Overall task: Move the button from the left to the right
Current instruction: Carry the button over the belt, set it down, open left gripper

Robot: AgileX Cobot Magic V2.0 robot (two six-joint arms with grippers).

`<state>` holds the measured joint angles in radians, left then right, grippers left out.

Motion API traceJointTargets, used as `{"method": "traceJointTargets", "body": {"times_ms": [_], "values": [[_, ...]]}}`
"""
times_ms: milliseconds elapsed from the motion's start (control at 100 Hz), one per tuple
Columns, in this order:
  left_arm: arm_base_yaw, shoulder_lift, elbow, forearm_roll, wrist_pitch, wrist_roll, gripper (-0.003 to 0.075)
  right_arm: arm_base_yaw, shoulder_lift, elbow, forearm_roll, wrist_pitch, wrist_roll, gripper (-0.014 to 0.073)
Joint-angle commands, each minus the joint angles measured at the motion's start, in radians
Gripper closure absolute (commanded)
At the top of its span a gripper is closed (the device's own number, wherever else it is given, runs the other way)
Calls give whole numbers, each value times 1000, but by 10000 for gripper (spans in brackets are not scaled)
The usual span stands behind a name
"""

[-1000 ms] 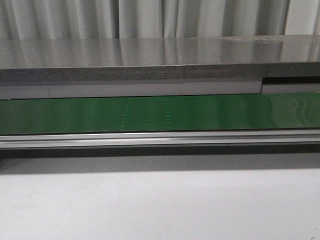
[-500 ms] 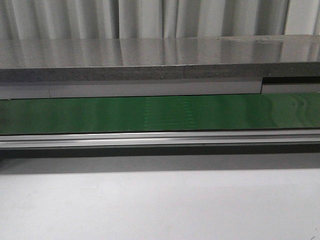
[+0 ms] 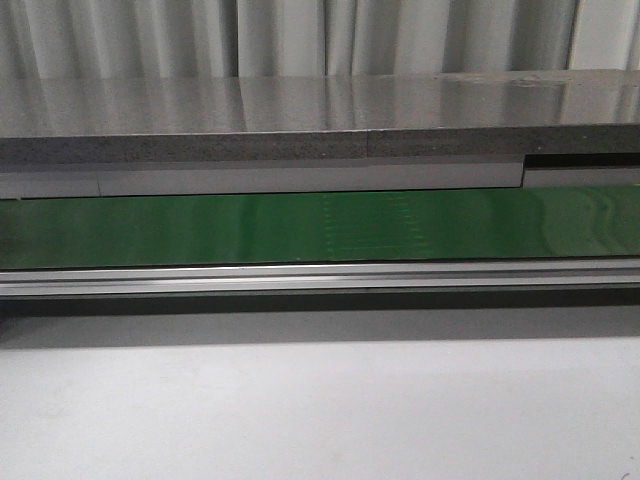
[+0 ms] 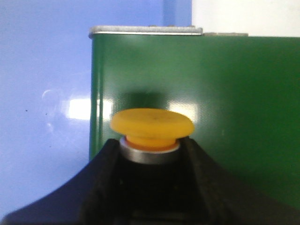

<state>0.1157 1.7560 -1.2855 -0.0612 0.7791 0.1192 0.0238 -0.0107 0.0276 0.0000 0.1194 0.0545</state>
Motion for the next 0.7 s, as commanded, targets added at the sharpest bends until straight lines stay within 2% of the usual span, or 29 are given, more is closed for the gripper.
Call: {"method": "traceJointTargets", "body": {"times_ms": [0,100,220,320,380,690], "values": [[-5,-29,-21,-10,-26,0,646,3,-21,-15,-6,-83,-2,661],[-5,-24,-21,-12,-25,0,493,3,-21,-15,-6,-83,-2,661],[-5,-24,-21,-28,-32,0,227,3,-21,-15,-6,-83,-2,661],[-7,-24,-21,-34,-30,0,95,3,-21,-15,-6,-83,-2,661],[-7,-24,-21,-40,-28,0,73,3,-21,-15,-6,-83,-2,661],[-9,-119,-21,-63,-11,2,80,3,-21,-15,-6,-83,-2,661]]}}
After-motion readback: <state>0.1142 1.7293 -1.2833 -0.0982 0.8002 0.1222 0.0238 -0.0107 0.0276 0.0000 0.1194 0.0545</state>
